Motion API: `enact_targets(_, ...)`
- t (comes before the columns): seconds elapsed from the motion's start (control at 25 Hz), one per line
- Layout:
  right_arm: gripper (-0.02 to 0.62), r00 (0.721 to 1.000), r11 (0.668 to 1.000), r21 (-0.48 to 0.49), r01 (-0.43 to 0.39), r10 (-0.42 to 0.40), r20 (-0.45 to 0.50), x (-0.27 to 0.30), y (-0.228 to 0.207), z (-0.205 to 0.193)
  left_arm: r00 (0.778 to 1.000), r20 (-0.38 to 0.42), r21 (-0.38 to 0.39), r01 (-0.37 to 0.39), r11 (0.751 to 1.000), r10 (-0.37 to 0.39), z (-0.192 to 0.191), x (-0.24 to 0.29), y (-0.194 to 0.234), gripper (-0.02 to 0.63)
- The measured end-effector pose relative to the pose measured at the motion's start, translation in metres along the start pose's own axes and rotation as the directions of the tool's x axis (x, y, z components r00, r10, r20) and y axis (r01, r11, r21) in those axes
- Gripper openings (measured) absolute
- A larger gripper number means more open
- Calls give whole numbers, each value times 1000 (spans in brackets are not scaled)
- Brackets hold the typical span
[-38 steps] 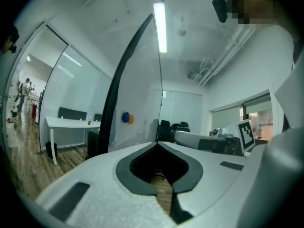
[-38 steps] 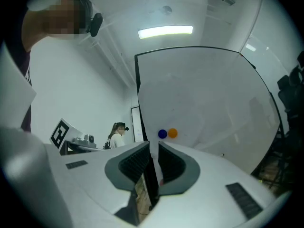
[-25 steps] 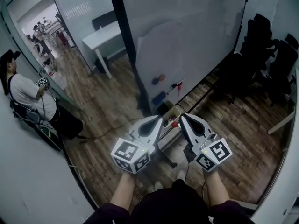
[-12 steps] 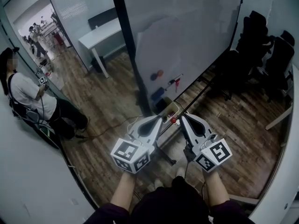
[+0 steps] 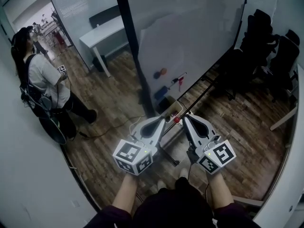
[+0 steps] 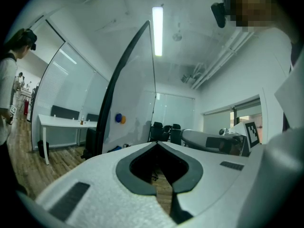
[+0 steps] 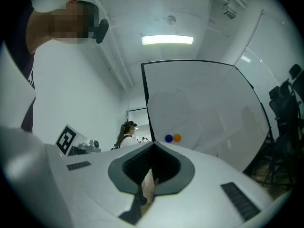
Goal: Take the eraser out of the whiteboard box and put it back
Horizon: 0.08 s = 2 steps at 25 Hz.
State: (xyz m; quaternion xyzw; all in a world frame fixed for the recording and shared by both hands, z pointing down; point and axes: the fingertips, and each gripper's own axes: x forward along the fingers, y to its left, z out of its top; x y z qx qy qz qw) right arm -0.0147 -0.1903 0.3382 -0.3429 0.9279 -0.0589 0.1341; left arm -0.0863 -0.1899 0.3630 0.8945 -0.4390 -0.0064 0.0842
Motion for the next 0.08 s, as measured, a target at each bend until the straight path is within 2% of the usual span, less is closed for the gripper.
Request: enact_targets(0.08, 3, 1000, 1000, -1, -2, 2, -1, 0, 0, -1, 1000, -2, 1, 1, 1000, -1, -1, 1, 0, 5)
